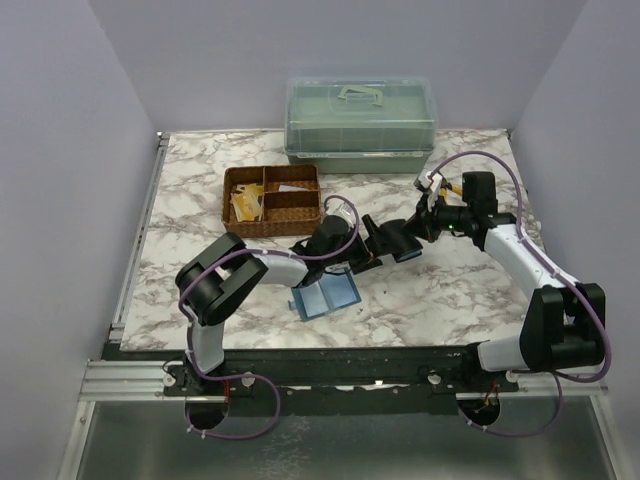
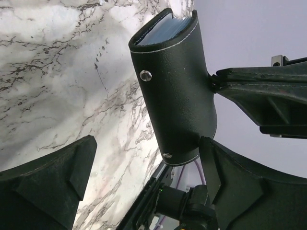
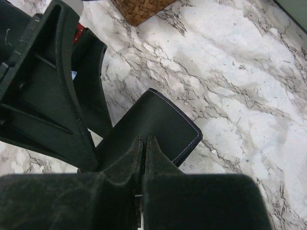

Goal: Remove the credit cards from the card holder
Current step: Open the card holder at the center of the board.

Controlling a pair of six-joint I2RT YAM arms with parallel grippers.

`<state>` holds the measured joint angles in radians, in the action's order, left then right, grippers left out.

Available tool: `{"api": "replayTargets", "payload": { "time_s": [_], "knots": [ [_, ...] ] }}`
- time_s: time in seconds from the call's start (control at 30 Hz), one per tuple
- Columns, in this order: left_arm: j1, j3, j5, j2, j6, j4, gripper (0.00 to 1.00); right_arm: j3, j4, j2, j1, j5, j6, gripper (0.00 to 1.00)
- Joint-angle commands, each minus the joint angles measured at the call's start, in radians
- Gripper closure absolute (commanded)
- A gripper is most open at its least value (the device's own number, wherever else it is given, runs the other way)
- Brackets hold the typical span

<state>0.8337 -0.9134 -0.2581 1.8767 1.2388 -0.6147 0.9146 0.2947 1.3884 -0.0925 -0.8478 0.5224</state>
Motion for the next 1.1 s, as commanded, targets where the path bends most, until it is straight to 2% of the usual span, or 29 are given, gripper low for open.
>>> {"api": "replayTargets", "payload": {
  "time_s": [0.0, 0.37, 0.5, 0.63, 0.67, 1.07],
  "knots": [
    [0.016, -0.026, 0.067, 0.027, 0.077, -0.075, 0.07, -0.013, -0.042, -0.024, -0.004, -0.068, -0.024, 1.0],
    [0.018, -0.027, 0.073, 0.07, 0.14, -0.21, 0.41, -0.017, -0.042, -0.017, -0.009, -0.066, -0.026, 1.0],
    [0.017, -0.008, 0.081, 0.067, 0.145, -0.236, 0.73, -0.017, -0.042, -0.022, -0.009, -0.062, -0.034, 1.0],
    [0.013, 0.028, 0.085, 0.056, 0.135, -0.253, 0.97, -0.015, -0.045, -0.026, -0.009, -0.05, -0.051, 1.0],
    [0.01, 0.041, 0.087, 0.052, 0.132, -0.263, 1.0, -0.014, -0.045, -0.026, -0.007, -0.036, -0.057, 1.0],
    [-0.032, 0.19, 0.094, -0.068, 0.041, -0.288, 1.0, -0.027, -0.085, -0.038, 0.01, 0.102, -0.14, 1.0]
  ]
}}
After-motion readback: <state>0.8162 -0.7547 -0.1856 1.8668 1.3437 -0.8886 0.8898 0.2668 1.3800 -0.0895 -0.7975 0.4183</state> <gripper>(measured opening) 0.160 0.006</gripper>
